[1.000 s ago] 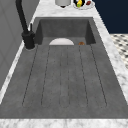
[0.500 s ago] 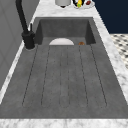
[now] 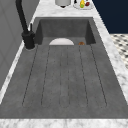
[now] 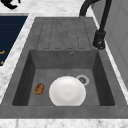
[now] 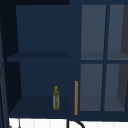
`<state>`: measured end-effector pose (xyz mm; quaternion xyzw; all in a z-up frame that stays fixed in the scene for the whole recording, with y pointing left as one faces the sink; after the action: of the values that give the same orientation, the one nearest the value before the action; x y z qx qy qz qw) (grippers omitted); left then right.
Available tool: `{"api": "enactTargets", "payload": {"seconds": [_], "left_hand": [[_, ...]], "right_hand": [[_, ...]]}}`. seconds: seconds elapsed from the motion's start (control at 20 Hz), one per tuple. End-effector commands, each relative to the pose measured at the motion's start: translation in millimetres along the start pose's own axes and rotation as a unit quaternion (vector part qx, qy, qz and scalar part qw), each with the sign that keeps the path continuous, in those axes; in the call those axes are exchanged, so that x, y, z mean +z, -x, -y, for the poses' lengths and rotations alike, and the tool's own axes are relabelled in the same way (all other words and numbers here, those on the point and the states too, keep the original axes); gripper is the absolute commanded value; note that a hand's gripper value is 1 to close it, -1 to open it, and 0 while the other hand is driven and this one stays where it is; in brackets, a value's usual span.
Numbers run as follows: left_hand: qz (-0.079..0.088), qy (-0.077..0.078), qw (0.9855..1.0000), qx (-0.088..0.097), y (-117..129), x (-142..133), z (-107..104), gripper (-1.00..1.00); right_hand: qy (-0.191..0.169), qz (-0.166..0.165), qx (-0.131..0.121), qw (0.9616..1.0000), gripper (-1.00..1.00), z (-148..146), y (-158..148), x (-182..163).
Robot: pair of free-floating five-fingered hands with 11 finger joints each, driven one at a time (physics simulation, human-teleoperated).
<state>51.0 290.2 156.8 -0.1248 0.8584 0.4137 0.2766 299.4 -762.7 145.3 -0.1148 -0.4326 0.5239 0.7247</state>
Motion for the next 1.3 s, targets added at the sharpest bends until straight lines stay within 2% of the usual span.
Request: {"api": "enactTargets", "payload": {"seconds": [0.0, 0.3, 0.6, 1.25], "left_hand": [[0.000, 0.000, 1.0000, 0.000, 0, 0, 0, 0.00], [0.000, 0.000, 1.0000, 0.000, 0, 0, 0, 0.00], [0.000, 0.000, 1.0000, 0.000, 0, 0, 0, 0.00], [0.000, 0.000, 1.0000, 0.000, 0, 0, 0, 0.00]], "right_hand": [[0.015, -0.032, 0.026, 0.9990, -1.00, 6, -21, 7], [0.016, -0.061, 0.069, 0.9956, -1.00, 7, -59, 12], [0.020, -0.086, 0.098, 0.9913, -1.00, -1, -96, -1], [0.034, -0.102, 0.121, 0.9868, -1.00, -36, -183, -30]]}}
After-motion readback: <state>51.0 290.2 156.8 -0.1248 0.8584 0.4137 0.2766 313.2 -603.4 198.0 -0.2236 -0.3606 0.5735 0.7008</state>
